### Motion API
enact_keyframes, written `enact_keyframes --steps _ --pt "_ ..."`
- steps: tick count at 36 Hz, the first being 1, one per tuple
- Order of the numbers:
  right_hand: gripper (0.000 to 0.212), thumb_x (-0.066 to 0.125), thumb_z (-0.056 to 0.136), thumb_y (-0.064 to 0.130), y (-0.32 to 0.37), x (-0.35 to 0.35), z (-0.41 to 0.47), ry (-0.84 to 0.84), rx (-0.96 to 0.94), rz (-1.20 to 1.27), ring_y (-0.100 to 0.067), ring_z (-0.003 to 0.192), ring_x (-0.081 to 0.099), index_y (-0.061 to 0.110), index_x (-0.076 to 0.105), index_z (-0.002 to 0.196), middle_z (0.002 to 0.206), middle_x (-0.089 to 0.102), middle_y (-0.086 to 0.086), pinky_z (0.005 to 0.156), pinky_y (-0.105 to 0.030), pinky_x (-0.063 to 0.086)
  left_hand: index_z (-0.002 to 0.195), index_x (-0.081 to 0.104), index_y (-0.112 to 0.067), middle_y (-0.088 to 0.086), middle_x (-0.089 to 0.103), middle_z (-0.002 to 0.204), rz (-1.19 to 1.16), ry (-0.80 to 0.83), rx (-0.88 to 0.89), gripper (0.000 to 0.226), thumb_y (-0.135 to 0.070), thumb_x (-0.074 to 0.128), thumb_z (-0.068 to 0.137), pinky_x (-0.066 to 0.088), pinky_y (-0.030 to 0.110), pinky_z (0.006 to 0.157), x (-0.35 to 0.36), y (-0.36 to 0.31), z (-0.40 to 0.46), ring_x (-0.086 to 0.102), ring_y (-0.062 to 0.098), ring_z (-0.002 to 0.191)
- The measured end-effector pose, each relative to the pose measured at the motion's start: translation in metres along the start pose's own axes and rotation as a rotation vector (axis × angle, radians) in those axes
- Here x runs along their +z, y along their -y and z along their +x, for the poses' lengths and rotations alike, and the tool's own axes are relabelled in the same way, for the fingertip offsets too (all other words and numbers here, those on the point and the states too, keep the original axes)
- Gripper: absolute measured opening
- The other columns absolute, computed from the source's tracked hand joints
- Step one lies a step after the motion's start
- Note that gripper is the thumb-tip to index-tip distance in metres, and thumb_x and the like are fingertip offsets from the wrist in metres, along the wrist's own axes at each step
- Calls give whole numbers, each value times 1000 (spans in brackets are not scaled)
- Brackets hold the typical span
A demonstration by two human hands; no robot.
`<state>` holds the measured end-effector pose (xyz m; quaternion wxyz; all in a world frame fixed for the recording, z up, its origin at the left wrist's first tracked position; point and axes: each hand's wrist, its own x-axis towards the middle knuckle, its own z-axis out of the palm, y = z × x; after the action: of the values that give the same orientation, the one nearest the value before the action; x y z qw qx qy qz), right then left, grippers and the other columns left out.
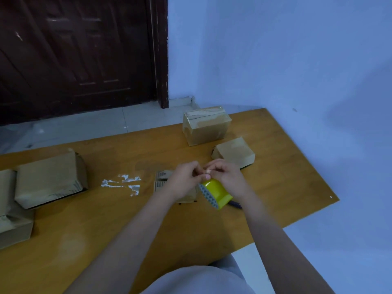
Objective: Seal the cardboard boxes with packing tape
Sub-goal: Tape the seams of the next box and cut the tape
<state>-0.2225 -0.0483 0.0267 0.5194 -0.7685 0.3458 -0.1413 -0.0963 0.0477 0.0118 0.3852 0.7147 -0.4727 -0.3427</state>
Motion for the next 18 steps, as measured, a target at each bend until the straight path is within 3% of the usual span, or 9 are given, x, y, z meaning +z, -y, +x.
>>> enact_keyframes --steps 5,8,11,13,18 --pt "8 66 82 6 16 5 7 -101 -66 -138 -15 88 59 6 72 77 91 66 -2 81 -27 45 64 48 -16 2 52 67 39 -133 -49 31 -22 67 88 32 28 55 -5 -9 2 45 15 65" --pt "12 65 85 13 27 7 10 -125 -76 -143 -11 94 60 7 75 87 101 70 -2 86 -25 46 64 49 -18 -2 51 64 -14 -184 -54 30 -21 65 90 33 25 54 -14 -12 2 44 10 60" --pt "27 56 94 26 36 8 9 -23 -62 -71 -5 109 56 14 68 115 121 64 3 90 -14 42 71 53 -14 0 56 67 -59 -229 -92 24 -20 60 93 47 33 63 -29 -8 4 56 19 66" --pt "36 53 95 34 41 7 4 34 -9 137 -5 113 56 18 59 127 126 61 5 93 -19 43 74 52 -10 7 60 74 -244 -272 -168 23 -17 56 96 57 41 71 -38 -2 3 63 28 74" --pt "18 55 89 39 46 3 -1 189 -136 179 -4 82 61 24 64 94 87 64 7 72 -16 46 83 48 -2 16 63 75 -717 -290 -368 21 -11 44 102 56 27 49 -40 5 -11 67 18 53"
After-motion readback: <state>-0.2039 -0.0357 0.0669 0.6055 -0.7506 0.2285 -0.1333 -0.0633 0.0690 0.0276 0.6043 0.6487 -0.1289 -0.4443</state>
